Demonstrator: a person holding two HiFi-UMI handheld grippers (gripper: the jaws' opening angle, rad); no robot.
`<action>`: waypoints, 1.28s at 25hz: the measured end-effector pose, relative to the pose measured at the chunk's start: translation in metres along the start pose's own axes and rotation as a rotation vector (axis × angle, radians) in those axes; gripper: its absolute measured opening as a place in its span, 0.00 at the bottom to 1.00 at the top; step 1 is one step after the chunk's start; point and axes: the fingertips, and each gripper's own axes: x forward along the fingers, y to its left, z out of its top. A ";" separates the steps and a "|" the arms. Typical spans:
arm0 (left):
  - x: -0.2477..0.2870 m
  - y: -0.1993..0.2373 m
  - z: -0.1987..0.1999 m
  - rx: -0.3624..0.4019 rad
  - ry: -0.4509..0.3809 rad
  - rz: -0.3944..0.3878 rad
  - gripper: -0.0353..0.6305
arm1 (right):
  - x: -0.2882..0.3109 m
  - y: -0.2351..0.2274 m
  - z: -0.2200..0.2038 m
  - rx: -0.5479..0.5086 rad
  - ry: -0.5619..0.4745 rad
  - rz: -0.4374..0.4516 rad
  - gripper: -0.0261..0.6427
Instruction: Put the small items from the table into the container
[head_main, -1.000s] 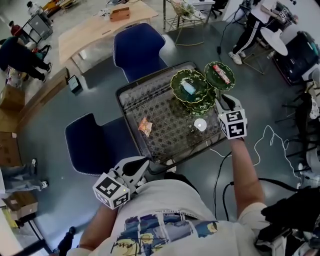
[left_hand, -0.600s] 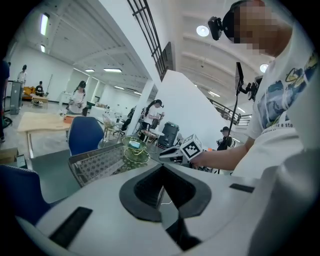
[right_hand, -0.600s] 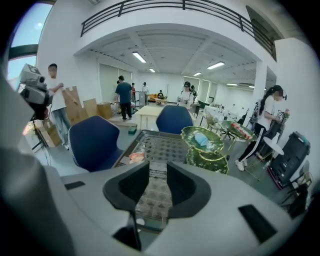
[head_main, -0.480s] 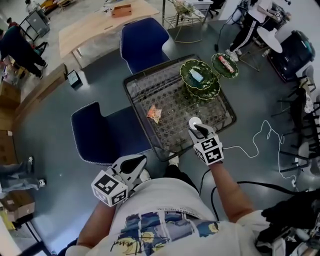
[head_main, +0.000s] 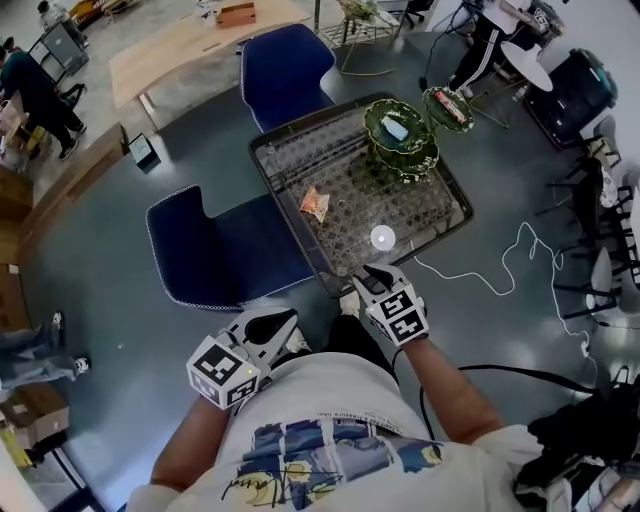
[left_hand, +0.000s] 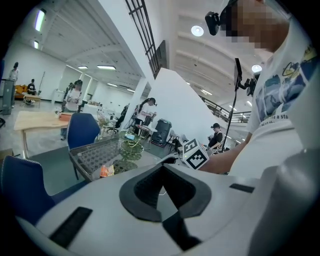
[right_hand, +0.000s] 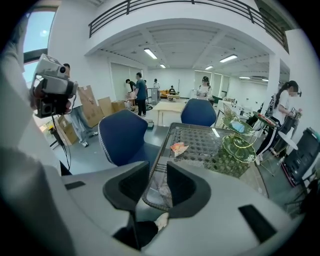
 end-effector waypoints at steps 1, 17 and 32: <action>-0.001 -0.003 -0.002 0.004 0.000 -0.005 0.06 | -0.001 0.003 -0.003 -0.001 0.005 0.000 0.21; -0.032 0.018 -0.014 -0.035 -0.029 0.067 0.06 | 0.087 0.001 0.010 -0.109 0.070 0.057 0.22; -0.016 0.067 -0.004 -0.197 -0.041 0.320 0.07 | 0.283 -0.082 0.031 -0.418 0.254 0.069 0.33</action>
